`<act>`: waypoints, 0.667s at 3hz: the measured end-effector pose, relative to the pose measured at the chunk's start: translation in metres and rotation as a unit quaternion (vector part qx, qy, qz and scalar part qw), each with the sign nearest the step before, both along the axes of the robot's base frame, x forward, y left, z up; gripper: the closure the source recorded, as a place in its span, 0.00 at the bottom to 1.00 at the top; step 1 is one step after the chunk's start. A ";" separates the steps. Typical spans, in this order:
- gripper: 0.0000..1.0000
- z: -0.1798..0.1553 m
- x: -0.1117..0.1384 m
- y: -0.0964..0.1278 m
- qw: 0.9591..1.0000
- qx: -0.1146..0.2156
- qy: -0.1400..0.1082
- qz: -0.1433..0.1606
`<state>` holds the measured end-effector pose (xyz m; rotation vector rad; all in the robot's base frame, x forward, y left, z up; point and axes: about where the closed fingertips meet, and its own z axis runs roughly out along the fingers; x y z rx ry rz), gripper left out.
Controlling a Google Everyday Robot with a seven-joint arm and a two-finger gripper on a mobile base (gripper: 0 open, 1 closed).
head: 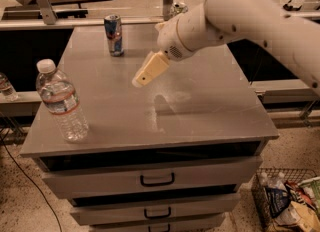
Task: Knock redbull can over
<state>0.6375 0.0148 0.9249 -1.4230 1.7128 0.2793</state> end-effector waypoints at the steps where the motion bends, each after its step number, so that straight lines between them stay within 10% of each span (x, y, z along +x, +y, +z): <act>1: 0.00 -0.020 0.054 0.017 0.998 0.047 -0.034 -0.008; 2: 0.00 -0.035 0.104 0.041 0.994 0.095 -0.055 -0.005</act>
Offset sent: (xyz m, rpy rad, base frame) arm 0.1833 0.0676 -0.0474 0.3423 -0.1773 -0.0059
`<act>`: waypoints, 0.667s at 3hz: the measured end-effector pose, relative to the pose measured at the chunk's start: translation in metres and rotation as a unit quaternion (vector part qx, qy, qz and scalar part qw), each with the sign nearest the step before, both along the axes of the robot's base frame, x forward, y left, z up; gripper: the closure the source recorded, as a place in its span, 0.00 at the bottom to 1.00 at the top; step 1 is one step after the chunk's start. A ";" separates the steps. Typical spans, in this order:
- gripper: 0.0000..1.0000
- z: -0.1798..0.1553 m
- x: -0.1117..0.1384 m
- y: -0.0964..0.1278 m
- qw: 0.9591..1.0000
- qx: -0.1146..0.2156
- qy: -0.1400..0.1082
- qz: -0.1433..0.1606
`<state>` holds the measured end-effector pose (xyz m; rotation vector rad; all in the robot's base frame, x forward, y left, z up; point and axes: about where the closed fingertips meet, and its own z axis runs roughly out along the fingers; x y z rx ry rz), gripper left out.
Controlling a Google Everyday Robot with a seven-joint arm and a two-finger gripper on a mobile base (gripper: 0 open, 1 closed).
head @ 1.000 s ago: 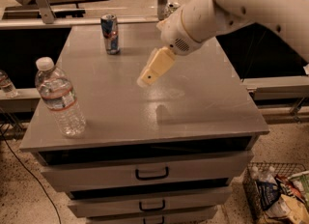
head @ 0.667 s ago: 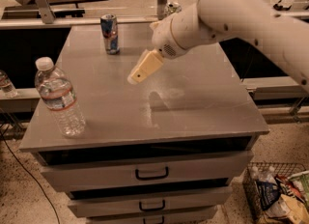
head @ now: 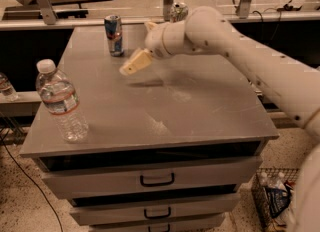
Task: Knock redbull can over
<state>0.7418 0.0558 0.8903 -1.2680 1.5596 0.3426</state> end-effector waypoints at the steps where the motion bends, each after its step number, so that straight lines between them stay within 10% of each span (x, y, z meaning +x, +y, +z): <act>1: 0.00 -0.009 0.044 0.027 0.998 0.057 -0.005 0.007; 2: 0.00 -0.007 0.074 0.056 0.994 0.108 -0.005 0.018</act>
Offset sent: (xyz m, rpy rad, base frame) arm 0.1129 0.0863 0.0003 0.3468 -0.0174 0.0560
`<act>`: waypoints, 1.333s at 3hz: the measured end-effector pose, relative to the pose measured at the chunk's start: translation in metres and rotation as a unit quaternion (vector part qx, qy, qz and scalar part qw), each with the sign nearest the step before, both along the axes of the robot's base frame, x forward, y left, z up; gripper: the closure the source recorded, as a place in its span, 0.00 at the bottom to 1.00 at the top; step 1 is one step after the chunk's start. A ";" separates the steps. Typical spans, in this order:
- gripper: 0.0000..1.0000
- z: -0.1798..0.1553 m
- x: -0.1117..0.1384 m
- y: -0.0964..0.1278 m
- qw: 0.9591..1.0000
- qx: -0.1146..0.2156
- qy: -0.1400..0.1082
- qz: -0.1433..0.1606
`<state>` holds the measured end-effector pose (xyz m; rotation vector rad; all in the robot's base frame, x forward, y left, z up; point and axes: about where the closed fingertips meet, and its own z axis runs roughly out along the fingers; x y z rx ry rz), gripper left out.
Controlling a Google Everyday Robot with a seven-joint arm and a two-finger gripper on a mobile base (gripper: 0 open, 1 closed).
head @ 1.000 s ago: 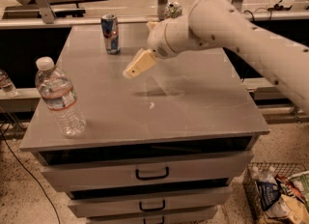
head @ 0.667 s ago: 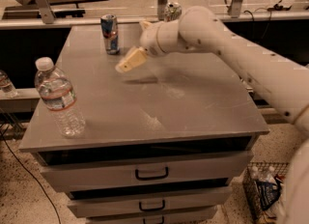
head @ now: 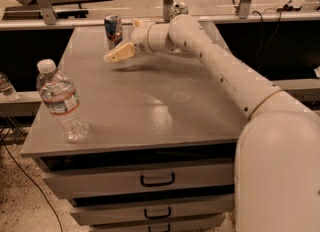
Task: Knock redbull can over
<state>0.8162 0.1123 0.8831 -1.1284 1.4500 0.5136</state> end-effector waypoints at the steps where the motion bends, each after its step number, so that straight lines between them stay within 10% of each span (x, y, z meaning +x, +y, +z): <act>1: 0.16 0.008 0.018 0.020 0.999 0.034 0.018 0.005; 4: 0.87 0.065 -0.008 0.005 0.999 0.026 0.028 -0.007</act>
Offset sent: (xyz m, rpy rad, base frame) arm 0.0269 0.0391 0.0445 0.1436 0.1331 0.0013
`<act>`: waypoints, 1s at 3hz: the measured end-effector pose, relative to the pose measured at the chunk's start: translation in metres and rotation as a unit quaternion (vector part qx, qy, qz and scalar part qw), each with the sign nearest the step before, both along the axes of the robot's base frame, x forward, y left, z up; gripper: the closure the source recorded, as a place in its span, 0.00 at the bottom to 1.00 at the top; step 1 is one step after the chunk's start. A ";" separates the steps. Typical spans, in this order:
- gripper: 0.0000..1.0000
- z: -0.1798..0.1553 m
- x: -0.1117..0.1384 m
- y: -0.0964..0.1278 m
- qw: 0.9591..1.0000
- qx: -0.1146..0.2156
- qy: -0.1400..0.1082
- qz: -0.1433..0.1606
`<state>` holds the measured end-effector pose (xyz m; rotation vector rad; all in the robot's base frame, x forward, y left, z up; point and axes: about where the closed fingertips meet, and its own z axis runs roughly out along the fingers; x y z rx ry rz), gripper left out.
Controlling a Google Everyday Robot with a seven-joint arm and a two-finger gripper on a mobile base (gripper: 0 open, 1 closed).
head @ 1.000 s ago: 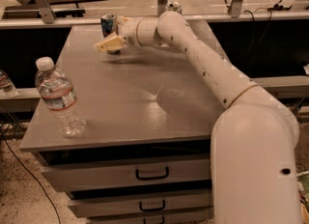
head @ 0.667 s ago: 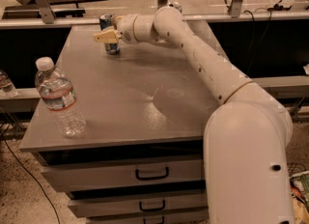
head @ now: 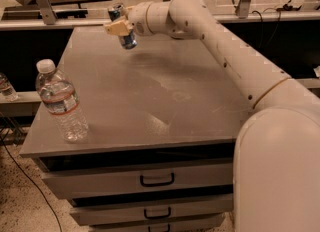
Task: Knock redbull can over
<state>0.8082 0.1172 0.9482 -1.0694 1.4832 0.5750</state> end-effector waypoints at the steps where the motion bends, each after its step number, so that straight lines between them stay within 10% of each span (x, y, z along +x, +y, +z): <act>1: 1.00 0.024 -0.015 -0.020 0.999 -0.051 -0.007 0.007; 2: 1.00 0.021 -0.026 -0.042 0.991 -0.129 0.017 0.016; 3: 1.00 -0.008 -0.045 -0.060 0.975 -0.209 0.074 0.033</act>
Offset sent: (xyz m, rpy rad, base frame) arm -0.0655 -0.0996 -0.0057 -0.5803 0.2153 0.1334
